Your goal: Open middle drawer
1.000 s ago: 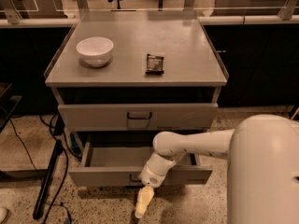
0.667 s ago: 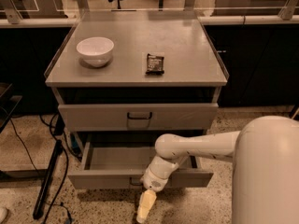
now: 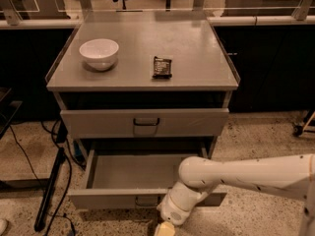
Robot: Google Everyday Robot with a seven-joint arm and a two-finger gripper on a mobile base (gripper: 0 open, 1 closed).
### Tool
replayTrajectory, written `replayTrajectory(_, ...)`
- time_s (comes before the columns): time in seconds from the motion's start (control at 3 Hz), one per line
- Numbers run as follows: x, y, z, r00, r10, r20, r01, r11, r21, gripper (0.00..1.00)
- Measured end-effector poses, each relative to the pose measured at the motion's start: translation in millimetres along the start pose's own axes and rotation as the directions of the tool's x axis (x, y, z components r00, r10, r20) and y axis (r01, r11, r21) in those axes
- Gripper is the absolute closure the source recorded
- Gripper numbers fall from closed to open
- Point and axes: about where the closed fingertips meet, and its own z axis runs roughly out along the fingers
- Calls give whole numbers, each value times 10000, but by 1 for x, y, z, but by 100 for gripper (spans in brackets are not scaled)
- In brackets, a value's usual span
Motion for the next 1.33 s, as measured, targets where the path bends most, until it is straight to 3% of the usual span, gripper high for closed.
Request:
replayTrajectory(0.33,12,25,-6,9985,471,272,-478,9985,262,0)
replayTrajectory(0.67,11,24,-7,9993,251,274,-260,9992,310,0)
replayTrajectory(1.33,-24,-42,-27,9987,-479,167,455,9914,1229,0)
